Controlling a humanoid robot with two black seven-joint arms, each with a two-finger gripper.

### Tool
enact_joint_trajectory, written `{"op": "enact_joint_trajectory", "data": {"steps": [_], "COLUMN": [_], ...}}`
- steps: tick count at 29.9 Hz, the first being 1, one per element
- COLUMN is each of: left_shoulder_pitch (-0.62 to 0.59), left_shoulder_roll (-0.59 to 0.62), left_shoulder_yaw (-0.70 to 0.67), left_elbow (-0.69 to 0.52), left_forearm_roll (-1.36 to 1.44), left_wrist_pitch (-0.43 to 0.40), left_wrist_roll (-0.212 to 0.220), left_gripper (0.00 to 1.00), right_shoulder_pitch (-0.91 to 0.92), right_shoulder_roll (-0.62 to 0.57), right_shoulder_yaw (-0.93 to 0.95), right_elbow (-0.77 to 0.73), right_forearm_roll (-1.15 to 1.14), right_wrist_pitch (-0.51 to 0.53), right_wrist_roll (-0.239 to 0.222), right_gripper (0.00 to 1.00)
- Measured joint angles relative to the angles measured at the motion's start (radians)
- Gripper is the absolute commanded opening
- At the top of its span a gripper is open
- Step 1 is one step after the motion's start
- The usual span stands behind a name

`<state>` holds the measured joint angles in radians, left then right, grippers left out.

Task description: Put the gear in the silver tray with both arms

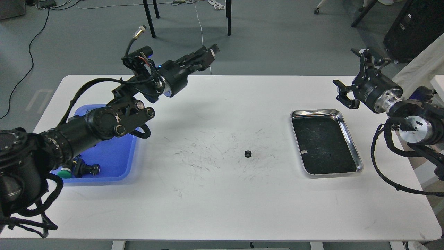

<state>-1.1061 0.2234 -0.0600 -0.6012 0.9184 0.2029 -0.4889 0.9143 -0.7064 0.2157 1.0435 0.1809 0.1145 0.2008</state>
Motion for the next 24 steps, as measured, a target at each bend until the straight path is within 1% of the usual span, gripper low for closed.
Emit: {"op": "enact_joint_trajectory", "data": {"steps": [2,4,5,7,8,9,12,15,16,18,20,24], "left_shoulder_pitch": [-0.016,-0.029,-0.033,-0.035,-0.035,-0.034,-0.018,0.018,0.030,0.047,0.067,0.127], "left_shoulder_roll": [0.044,0.089,0.114,0.159,0.181,0.201,0.249,0.285,0.296,0.314,0.331,0.374], "left_shoulder_yaw": [-0.006,-0.014,-0.020,-0.033,-0.041,-0.048,-0.064,-0.076,-0.084,-0.106,-0.128,-0.172], "left_elbow": [0.000,0.000,0.001,0.001,0.001,0.000,-0.001,-0.008,-0.010,-0.013,-0.016,-0.016], "left_forearm_roll": [-0.077,-0.162,-0.208,-0.291,-0.334,-0.373,-0.462,-0.533,-0.556,-0.597,-0.639,-0.722], "left_wrist_pitch": [-0.006,-0.016,-0.022,-0.032,-0.039,-0.046,-0.061,-0.065,-0.065,-0.063,-0.053,-0.008], "left_wrist_roll": [0.000,0.000,0.000,0.000,0.000,0.000,0.000,0.000,0.000,0.000,0.000,0.000], "left_gripper": [0.52,0.56,0.60,0.74,0.78,0.79,0.79,0.81,0.85,0.98,0.98,0.98], "right_shoulder_pitch": [0.047,0.084,0.096,0.111,0.116,0.123,0.148,0.163,0.168,0.185,0.213,0.298], "right_shoulder_roll": [-0.005,-0.010,-0.013,-0.015,-0.016,-0.015,-0.015,-0.016,-0.016,-0.016,-0.016,-0.006], "right_shoulder_yaw": [-0.066,-0.110,-0.125,-0.138,-0.141,-0.142,-0.144,-0.146,-0.148,-0.168,-0.207,-0.290], "right_elbow": [0.019,0.040,0.050,0.068,0.075,0.082,0.094,0.098,0.098,0.098,0.098,0.098], "right_forearm_roll": [0.000,-0.002,-0.004,-0.018,-0.036,-0.062,-0.158,-0.224,-0.238,-0.265,-0.294,-0.341], "right_wrist_pitch": [0.005,0.010,0.011,0.011,0.008,0.003,-0.005,-0.005,-0.005,-0.005,-0.006,-0.016], "right_wrist_roll": [-0.030,-0.042,-0.044,-0.044,-0.043,-0.042,-0.039,-0.037,-0.037,-0.036,-0.035,-0.038], "right_gripper": [0.99,0.99,0.99,0.99,0.98,0.98,0.98,0.98,0.98,0.97,0.97,0.97]}}
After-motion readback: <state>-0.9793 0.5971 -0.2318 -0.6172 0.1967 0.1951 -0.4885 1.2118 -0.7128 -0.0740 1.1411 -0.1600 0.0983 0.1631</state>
